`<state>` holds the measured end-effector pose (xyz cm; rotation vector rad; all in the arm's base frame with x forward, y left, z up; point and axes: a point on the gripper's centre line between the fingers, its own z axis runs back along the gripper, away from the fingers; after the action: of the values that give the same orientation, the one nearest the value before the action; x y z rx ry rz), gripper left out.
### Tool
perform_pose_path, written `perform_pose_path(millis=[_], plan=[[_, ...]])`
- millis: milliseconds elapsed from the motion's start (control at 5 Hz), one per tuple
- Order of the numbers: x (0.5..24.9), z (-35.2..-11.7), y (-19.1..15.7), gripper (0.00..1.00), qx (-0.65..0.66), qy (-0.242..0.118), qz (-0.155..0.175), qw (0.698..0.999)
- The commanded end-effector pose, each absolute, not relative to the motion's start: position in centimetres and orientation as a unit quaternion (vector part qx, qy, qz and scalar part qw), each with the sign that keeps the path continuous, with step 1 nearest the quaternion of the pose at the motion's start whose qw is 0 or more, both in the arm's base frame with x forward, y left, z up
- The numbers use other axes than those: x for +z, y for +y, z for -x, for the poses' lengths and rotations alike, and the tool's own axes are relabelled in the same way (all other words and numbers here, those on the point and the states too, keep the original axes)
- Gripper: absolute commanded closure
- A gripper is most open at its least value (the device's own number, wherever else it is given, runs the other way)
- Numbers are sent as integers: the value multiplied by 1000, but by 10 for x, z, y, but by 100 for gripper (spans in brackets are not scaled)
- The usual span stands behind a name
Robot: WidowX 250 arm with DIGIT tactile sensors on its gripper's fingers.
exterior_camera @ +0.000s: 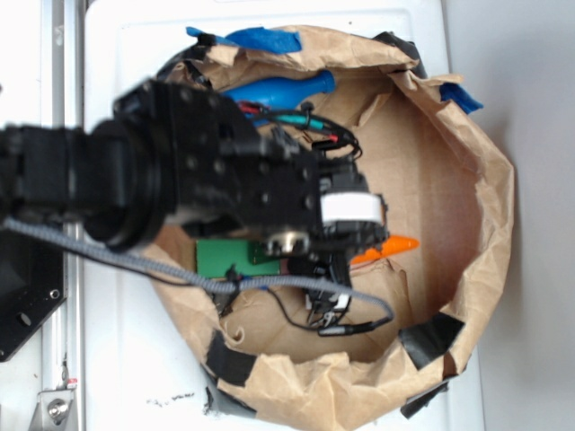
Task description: Grab the carrot.
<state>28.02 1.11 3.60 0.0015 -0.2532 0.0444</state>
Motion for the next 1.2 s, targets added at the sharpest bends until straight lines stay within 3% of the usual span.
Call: perform_pose_path(millis=[0,200,800,1000], plan=[[36,-280,4,1,8,-135,-13,991],[37,-280,6,100,14,-138,-13,990],[42,-278,7,100,4,-150,-14,989],[74,-278,7,100,6,-148,-19,989]])
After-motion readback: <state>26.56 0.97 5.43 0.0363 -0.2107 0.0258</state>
